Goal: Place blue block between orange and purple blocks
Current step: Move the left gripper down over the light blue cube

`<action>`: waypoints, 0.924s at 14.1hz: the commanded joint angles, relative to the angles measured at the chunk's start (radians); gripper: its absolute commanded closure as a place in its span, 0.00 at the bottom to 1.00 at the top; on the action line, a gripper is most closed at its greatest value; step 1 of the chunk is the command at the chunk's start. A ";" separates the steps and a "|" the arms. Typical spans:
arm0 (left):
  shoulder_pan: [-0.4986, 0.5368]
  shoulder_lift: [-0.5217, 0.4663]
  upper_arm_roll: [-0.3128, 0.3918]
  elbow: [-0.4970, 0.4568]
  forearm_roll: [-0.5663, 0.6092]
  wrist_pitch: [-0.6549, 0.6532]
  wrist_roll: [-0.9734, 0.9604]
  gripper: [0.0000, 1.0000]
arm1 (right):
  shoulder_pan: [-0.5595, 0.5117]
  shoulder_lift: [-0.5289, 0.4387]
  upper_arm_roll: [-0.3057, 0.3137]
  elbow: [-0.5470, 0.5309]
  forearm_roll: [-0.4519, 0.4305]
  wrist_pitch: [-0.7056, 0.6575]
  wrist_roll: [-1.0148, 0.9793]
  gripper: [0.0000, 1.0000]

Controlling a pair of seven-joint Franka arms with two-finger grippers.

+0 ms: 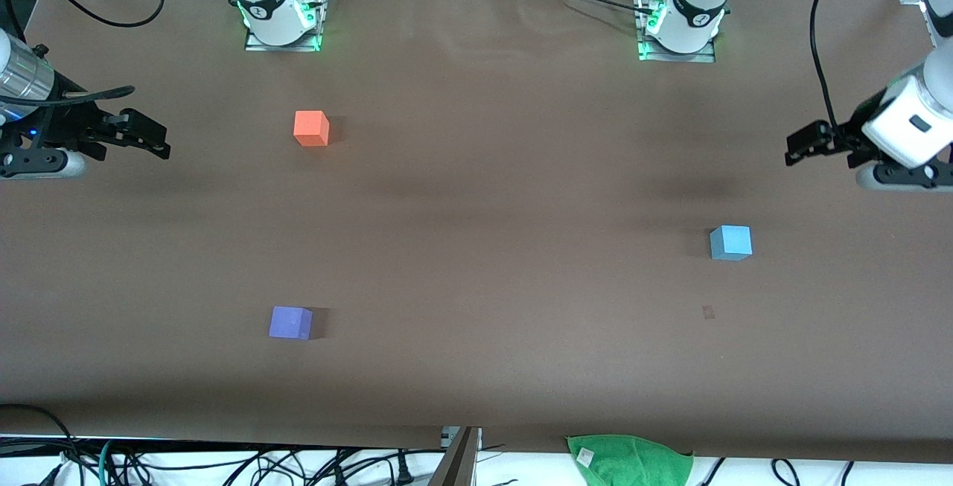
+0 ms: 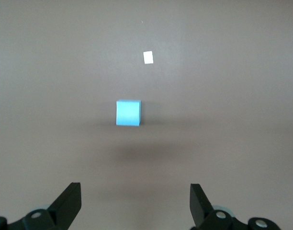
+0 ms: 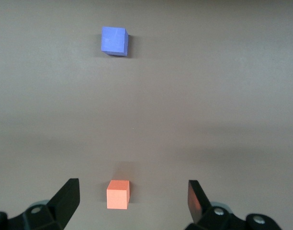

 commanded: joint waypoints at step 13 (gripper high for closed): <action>0.086 0.217 -0.003 -0.370 0.032 0.680 0.079 0.00 | 0.002 0.006 0.002 0.019 -0.009 -0.013 0.010 0.00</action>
